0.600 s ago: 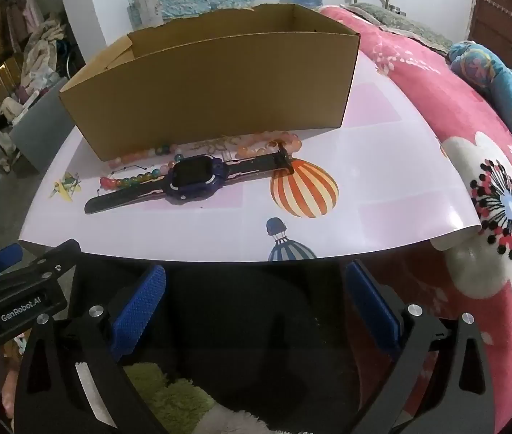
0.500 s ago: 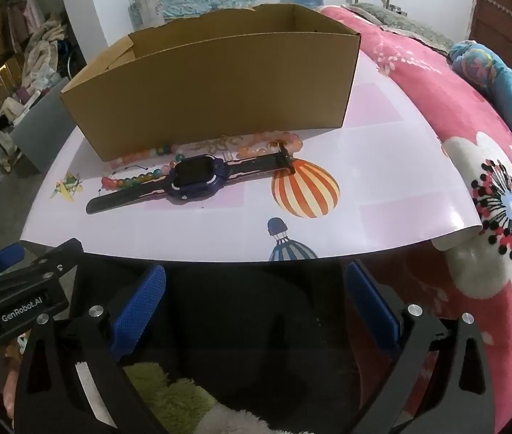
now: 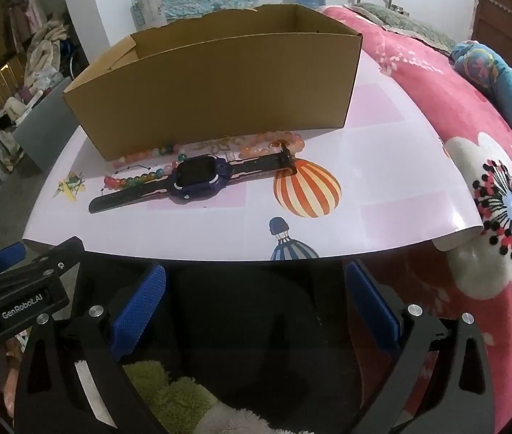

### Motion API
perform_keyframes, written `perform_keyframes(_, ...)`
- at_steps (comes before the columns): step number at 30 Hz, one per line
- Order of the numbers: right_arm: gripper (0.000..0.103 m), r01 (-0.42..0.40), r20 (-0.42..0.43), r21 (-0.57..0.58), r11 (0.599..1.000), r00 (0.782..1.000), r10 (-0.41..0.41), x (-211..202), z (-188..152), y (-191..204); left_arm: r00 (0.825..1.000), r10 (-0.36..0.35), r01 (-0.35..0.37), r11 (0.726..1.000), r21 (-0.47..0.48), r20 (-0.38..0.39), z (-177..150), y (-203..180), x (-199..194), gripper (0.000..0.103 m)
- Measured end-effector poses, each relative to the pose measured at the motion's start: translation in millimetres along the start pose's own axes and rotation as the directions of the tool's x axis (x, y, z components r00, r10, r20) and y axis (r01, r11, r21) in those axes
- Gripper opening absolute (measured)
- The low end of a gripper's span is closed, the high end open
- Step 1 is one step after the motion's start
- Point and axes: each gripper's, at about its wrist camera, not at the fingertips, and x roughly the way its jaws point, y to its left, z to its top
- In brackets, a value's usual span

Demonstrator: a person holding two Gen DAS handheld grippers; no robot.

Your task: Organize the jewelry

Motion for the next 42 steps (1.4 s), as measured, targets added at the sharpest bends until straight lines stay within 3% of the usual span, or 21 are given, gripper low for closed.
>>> perform_keyframes(42,0.097,0.005,0.016,-0.013,1.000,1.000,-0.005,-7.1,4.0,-2.1,1.000,-0.001,0.001,1.000,0.003,0.015,0.6,-4.2,-7.4,0.094)
